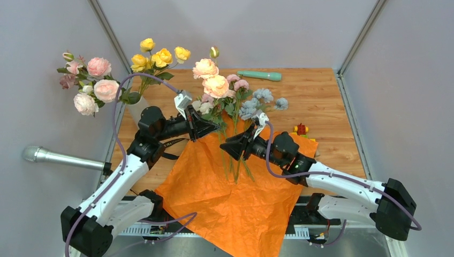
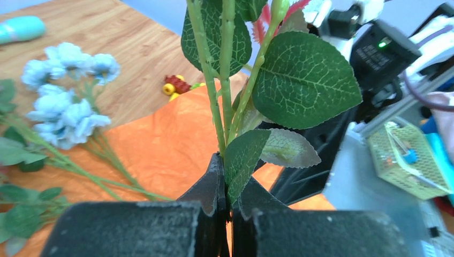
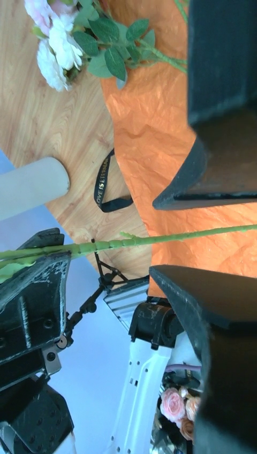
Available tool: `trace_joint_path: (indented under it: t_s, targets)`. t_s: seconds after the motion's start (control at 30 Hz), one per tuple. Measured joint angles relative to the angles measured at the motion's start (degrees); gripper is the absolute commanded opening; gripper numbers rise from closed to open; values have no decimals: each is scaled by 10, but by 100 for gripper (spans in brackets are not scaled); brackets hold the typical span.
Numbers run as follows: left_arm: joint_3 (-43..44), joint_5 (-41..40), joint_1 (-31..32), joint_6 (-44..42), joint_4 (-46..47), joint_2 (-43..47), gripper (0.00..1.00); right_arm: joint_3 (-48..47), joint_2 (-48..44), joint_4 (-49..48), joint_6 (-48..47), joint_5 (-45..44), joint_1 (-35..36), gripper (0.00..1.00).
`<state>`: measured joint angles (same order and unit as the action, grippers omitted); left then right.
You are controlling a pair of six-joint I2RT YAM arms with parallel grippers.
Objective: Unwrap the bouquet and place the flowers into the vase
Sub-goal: Insert the fake flower into the vase.
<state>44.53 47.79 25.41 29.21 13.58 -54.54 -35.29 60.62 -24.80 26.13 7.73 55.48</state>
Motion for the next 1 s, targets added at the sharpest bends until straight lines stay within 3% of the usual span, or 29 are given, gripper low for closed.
trace_joint_path:
  t_s: [0.1, 0.27, 0.47, 0.7, 0.87, 1.0]
  targets:
    - [1, -26, -1, -44, -48, 20, 0, 0, -13, 12, -5, -12, 0, 66]
    - [2, -51, -32, -93, -87, 38, 0, 2, -48, 25, -12, -35, 0, 77]
    - [25, -124, -98, -160, -151, 45, 0, 20, -95, 56, -14, -71, 0, 84]
    - [115, -310, -101, -289, -256, 57, 0, 55, -182, 125, -21, -127, 0, 88]
    - [152, -404, -130, -336, -262, 60, 0, 75, -244, 158, -30, -172, 0, 91]
    - [189, -442, -195, -341, -258, 29, 0, 117, -302, 179, -31, -207, 0, 95]
